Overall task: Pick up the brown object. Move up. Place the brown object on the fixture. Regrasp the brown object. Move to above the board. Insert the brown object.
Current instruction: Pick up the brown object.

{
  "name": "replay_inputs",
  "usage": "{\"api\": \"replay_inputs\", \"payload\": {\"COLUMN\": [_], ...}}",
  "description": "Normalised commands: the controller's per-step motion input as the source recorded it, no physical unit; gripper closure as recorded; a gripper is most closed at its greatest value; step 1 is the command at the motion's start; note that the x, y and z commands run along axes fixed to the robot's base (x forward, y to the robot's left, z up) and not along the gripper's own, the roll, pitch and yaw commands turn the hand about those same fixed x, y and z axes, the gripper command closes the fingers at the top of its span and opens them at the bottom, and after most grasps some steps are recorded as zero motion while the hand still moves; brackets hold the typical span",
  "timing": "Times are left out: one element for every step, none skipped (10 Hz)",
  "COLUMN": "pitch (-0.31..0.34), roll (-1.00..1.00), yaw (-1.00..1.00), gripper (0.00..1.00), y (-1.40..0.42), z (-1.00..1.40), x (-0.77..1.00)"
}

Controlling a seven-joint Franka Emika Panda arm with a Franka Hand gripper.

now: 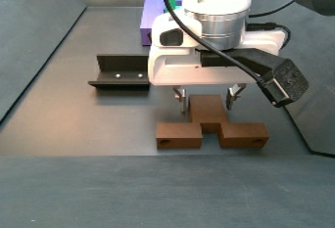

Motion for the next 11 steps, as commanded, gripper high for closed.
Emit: {"api": "replay_inputs", "payload": {"pitch": [0.000, 0.000, 0.000, 0.000, 0.000, 0.000, 0.000, 0.000, 0.000, 0.000, 0.000], "roll": [0.00, 0.00, 0.00, 0.00, 0.00, 0.00, 0.00, 0.00, 0.00, 0.00, 0.00], "yaw": [0.00, 0.00, 0.00, 0.00, 0.00, 0.00, 0.00, 0.00, 0.00, 0.00, 0.00], "gripper": [1.00, 1.00, 1.00, 1.00, 1.00, 1.00, 1.00, 1.00, 1.00, 1.00, 1.00], "y": [0.00, 0.00, 0.00, 0.00, 0.00, 0.00, 0.00, 0.00, 0.00, 0.00, 0.00], "z": [0.00, 0.00, 0.00, 0.00, 0.00, 0.00, 0.00, 0.00, 0.00, 0.00, 0.00], "x": [0.00, 0.00, 0.00, 0.00, 0.00, 0.00, 0.00, 0.00, 0.00, 0.00, 0.00]}}
